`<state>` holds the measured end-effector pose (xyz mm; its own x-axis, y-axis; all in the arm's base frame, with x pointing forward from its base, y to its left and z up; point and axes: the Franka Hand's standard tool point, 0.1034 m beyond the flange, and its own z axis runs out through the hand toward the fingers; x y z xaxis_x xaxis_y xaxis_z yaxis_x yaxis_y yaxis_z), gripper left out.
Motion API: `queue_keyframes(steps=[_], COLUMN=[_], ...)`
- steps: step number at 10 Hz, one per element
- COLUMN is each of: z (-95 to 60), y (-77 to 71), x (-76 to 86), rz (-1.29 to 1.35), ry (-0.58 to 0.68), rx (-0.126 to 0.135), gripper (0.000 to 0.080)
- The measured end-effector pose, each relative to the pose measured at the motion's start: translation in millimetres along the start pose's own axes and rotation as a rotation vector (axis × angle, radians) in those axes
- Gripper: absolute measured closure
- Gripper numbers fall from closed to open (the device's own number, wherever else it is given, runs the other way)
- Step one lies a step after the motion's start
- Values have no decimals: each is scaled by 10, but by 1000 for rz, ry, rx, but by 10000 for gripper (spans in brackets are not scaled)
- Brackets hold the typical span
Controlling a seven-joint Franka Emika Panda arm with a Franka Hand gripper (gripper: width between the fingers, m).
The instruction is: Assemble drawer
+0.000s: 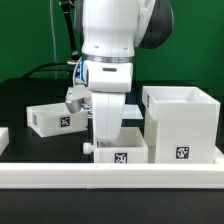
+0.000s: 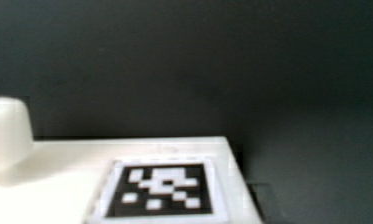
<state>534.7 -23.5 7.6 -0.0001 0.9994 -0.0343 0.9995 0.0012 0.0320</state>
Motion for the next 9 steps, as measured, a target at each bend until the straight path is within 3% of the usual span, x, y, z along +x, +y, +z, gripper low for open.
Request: queue_keyframes(steps=[7, 9], z=[11, 7], y=[-3, 20], x=[64, 61], rz=[21, 45], ry=[2, 4], rx=[3, -22], gripper=[757, 757])
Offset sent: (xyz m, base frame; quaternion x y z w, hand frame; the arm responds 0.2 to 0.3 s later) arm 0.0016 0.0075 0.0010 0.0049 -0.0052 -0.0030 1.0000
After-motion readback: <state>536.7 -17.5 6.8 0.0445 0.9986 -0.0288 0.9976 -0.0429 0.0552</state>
